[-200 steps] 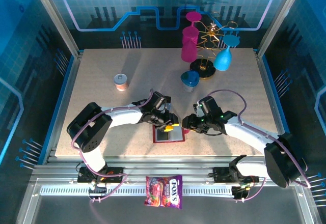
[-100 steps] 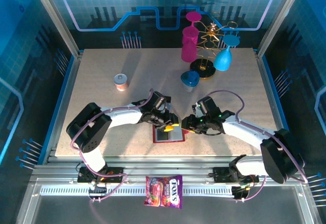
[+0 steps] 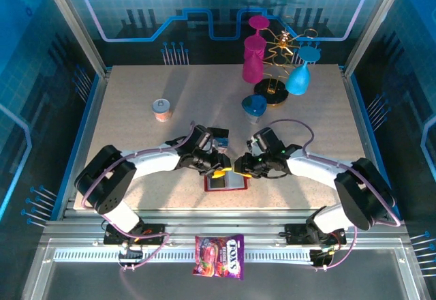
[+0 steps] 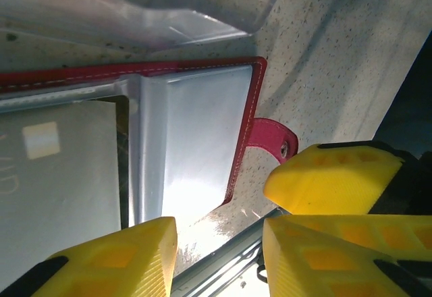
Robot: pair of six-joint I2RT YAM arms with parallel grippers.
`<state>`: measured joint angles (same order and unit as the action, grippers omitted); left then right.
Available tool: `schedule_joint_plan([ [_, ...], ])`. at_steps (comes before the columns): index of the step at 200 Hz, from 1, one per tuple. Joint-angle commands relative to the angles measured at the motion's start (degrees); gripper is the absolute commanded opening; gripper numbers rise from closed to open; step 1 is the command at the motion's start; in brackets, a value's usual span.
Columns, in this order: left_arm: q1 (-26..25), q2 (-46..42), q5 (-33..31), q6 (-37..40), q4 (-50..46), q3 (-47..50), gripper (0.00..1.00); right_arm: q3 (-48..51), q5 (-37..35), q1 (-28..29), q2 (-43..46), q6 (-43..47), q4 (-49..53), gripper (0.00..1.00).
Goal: Take the credit cards out of the card holder
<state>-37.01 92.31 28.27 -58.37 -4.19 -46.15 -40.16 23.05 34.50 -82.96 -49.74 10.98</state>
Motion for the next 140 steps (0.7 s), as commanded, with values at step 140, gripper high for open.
schedule_joint_plan([
  [140,2.44,-5.34,-4.12,0.71,-1.48,7.22,0.3,-7.38,2.59,4.85,-7.09,0.11,-0.33,0.35],
])
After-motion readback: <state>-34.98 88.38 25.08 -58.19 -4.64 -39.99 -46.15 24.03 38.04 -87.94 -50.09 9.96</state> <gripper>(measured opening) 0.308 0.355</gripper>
